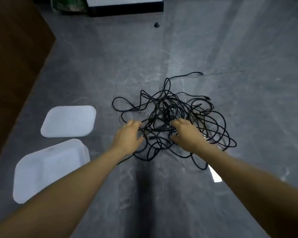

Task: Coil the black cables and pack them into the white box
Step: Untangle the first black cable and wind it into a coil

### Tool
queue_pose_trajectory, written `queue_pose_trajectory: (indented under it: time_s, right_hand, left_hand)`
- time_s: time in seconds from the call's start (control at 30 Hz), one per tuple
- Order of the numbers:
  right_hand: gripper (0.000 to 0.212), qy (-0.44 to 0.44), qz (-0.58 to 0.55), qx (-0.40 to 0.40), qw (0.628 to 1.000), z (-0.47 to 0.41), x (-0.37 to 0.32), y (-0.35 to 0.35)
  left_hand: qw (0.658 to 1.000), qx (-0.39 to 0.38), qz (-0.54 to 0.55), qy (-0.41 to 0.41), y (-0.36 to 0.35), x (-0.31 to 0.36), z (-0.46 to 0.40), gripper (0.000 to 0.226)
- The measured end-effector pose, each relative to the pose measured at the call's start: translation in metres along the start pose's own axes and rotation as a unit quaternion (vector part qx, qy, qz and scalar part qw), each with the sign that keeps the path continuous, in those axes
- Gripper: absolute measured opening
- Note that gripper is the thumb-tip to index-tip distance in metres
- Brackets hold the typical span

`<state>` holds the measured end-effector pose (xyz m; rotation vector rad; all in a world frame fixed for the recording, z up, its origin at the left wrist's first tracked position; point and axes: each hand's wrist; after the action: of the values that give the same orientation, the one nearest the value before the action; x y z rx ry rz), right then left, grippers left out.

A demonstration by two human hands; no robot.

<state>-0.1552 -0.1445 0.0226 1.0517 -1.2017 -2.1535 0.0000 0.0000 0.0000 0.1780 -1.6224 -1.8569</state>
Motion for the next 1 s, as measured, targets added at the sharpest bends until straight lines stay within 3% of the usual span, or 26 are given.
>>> queue_pose_trajectory:
  time_s: [0.17,0.37,0.53,0.73,1.0]
  right_hand:
    - [0.054,0.004,0.011,-0.010,1.000,-0.029,0.010,-0.043]
    - [0.056,-0.014,-0.014,-0.014,1.000,-0.028,0.019,-0.063]
    - [0.053,-0.021,-0.027,-0.007,0.999,-0.029,0.020,-0.054]
    - [0.047,-0.020,-0.076,0.036,0.996,-0.027,0.015,-0.026]
    - [0.056,-0.006,-0.135,0.130,0.982,-0.036,-0.004,0.060]
  left_hand:
    - [0.999,-0.018,0.017,0.020,-0.052,-0.024,-0.021,0.046]
    - [0.980,-0.129,0.105,0.106,-0.083,-0.022,-0.035,0.049]
    - [0.969,-0.040,0.202,0.132,-0.077,-0.015,-0.040,0.023]
    - [0.954,0.056,0.285,0.071,-0.021,0.018,-0.042,0.026]
    - [0.927,0.087,0.364,-0.019,0.081,0.076,-0.067,0.021]
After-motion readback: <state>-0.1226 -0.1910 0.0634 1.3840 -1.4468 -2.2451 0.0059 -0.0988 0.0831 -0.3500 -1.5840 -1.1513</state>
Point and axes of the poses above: each hand's wrist, its own z-axis away from the middle knuckle, its own y-axis out of the back of the hand, x = y × z, and after that the axes turned 7 degrees about -z, right-handed
